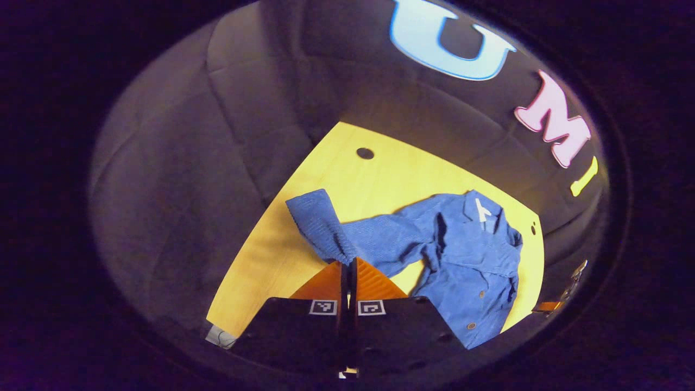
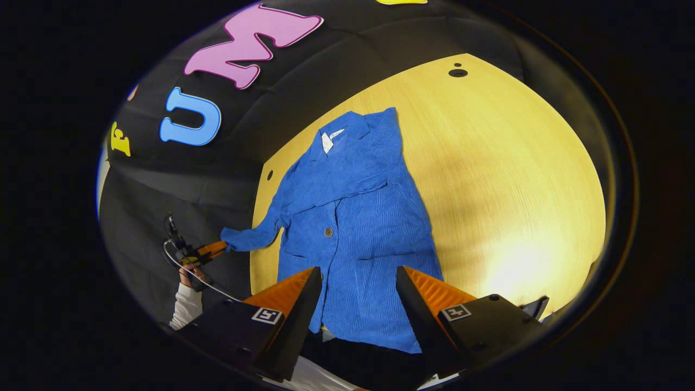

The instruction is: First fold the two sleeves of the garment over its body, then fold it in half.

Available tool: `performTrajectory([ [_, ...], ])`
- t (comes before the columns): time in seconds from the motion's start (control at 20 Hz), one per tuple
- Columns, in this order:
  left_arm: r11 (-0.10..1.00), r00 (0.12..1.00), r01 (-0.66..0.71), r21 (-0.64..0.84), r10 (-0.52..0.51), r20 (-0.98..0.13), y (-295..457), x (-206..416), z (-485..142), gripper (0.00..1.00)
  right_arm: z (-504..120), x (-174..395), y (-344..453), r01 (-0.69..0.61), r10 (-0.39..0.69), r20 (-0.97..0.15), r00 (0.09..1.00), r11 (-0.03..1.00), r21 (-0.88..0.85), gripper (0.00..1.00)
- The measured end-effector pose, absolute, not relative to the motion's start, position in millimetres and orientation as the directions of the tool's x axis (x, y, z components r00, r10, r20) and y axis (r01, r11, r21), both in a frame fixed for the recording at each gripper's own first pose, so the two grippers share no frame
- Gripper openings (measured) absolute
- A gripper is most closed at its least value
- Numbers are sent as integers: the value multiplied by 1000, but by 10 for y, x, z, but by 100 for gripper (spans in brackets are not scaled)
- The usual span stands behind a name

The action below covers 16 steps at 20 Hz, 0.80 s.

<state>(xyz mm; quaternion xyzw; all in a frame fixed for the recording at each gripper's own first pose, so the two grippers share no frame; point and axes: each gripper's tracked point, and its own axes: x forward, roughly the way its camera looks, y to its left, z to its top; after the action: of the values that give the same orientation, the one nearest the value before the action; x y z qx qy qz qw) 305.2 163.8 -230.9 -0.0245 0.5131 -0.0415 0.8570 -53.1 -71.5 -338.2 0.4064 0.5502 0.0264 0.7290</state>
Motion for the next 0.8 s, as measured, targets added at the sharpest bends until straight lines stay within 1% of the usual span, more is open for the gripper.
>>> performTrajectory([
  [0.2, 968, 545, 246, -45, -177, -819, 574, 3216, -1763, 0, -3408, -593, -976, 419, 491, -773, 401, 652, 631, 89],
  [0.3, 934, 545, 354, -46, -246, -802, -73, 3225, -1648, 0, -3434, -634, -1130, 432, 487, -773, 406, 643, 632, 89],
  [0.4, 901, 507, 430, -47, -285, -813, -735, 3218, -1733, 0, -3474, -668, -1277, 451, 481, -775, 409, 632, 630, 89],
  [0.45, 882, 472, 468, -49, -297, -830, -1060, 3190, -1825, 0, -3492, -695, -1339, 460, 476, -778, 409, 629, 627, 89],
  [0.6, 816, 399, 577, -25, -308, -864, -1969, 3100, -2255, 0, -3515, -789, -1492, 475, 473, -782, 405, 622, 622, 89],
  [0.7, 801, 343, 598, -20, -278, -897, -2381, 3033, -2600, 0, -3516, -814, -1577, 484, 468, -781, 413, 614, 624, 89],
  [0.8, 777, 316, 629, 18, -235, -919, -2645, 3023, -2908, 0, -3527, -861, -1635, 490, 468, -780, 416, 607, 625, 89],
])
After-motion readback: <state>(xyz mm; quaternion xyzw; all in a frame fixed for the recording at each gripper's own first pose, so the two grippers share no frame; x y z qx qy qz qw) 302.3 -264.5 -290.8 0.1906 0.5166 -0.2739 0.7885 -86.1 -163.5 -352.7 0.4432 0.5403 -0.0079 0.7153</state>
